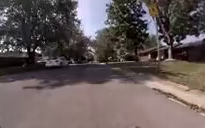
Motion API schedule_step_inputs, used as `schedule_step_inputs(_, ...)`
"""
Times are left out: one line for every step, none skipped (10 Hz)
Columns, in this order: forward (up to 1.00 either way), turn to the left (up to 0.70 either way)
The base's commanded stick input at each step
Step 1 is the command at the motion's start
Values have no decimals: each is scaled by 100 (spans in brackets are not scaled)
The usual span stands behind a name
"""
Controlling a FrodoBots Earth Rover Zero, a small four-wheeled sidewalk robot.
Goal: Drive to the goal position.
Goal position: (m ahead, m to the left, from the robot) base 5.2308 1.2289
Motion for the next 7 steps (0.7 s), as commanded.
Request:
schedule_step_inputs(66, 3)
schedule_step_inputs(66, 3)
schedule_step_inputs(66, 3)
schedule_step_inputs(66, 3)
schedule_step_inputs(66, 3)
schedule_step_inputs(66, 3)
schedule_step_inputs(66, 3)
